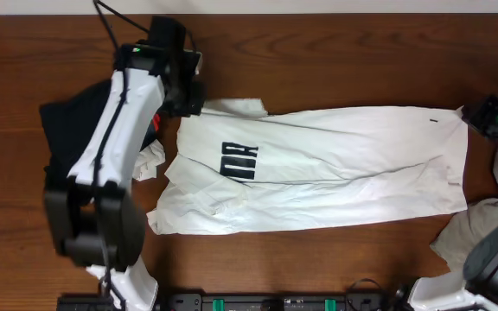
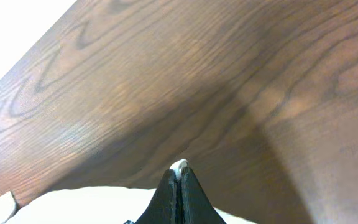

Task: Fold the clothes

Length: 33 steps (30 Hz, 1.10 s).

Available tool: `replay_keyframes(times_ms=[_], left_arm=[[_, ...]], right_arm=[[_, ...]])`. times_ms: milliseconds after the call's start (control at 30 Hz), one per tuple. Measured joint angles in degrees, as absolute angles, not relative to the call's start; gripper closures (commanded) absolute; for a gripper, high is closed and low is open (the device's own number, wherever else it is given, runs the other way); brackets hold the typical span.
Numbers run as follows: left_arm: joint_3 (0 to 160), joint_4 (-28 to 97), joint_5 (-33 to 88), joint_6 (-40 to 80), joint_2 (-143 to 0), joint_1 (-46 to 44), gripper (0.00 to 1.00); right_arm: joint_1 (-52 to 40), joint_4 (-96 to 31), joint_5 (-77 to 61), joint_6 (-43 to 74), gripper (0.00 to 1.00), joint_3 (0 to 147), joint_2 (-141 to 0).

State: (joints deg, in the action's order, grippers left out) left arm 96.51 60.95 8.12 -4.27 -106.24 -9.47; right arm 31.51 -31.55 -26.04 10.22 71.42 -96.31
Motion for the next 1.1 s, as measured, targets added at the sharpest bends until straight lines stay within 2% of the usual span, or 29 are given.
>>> replay_keyframes(times_ms=[200, 333, 567, 967, 1100], left_arm=[[96.5, 69.9, 7.0, -4.3, -104.6, -9.5, 0.94], [96.5, 73.5, 4.3, -4.3, -104.8, -9.5, 0.94], [96.5, 70.7, 2.0, -4.3, -104.8, -9.5, 0.94], [96.5, 68.3, 1.4, -4.3, -105.6, -9.5, 0.93], [96.3, 70.3, 1.3, -4.3, -106.5, -9.5, 0.84]], right_arm=[[31.6, -38.8, -24.5, 10.2, 0.99, 71.4, -93.4], [32.2, -39.4, -22.1, 10.2, 0.99, 71.4, -92.2], [35.5, -36.2, -22.5, 10.2, 0.99, 71.4, -91.6], [35.4, -33.3, -23.6, 10.2, 0.99, 71.4, -91.6], [35.4, -33.3, -23.7, 10.2, 0.99, 71.4, -91.6]])
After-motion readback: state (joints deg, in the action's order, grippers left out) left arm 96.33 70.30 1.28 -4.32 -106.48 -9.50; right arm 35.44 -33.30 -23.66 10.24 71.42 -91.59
